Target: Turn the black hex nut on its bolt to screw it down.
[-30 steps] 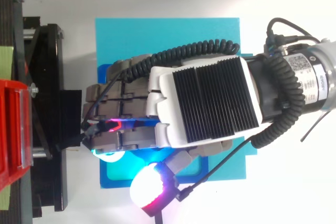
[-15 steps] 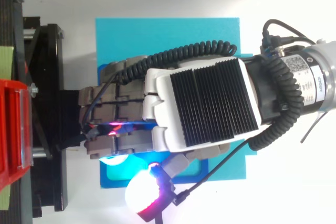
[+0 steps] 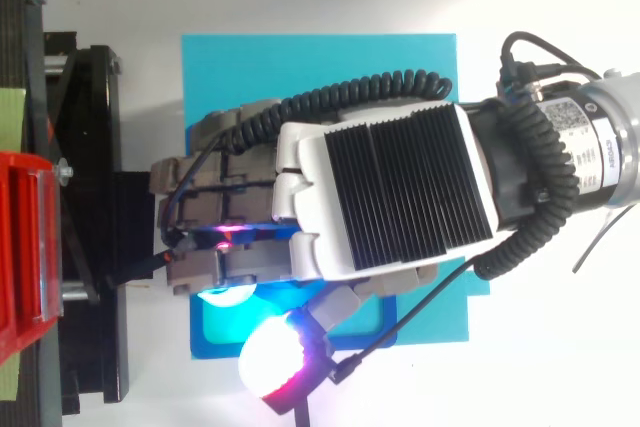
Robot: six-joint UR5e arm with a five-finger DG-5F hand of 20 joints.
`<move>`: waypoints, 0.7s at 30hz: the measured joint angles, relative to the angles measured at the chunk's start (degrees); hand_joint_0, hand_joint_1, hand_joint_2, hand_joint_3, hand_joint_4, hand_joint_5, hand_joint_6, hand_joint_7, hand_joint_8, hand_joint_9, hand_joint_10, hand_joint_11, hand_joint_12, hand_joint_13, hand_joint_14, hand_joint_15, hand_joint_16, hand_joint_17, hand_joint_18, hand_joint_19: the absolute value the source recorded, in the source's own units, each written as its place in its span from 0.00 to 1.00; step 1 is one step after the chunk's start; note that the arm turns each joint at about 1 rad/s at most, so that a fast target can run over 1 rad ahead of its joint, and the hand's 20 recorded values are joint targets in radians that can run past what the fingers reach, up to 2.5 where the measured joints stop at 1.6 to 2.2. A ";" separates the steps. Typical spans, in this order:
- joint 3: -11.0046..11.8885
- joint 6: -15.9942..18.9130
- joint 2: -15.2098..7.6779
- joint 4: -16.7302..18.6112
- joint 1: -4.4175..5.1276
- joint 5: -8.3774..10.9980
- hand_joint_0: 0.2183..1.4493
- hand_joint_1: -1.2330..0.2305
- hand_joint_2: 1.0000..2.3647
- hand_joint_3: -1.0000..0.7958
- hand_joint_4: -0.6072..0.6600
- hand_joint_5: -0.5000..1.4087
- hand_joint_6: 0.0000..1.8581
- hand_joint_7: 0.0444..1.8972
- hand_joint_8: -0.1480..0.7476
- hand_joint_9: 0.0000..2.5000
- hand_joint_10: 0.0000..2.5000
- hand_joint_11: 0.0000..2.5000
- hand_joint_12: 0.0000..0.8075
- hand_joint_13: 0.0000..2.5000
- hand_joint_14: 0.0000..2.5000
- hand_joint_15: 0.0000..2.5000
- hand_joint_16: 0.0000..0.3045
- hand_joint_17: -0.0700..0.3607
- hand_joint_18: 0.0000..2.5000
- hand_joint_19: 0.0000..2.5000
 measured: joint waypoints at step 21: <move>0.00 0.00 0.00 0.16 -4.80 -6.12 0.26 0.61 0.00 0.28 0.60 0.27 0.27 0.79 0.48 0.32 0.00 0.09 0.41 0.25 0.00 0.07 0.15 0.40 0.20 0.22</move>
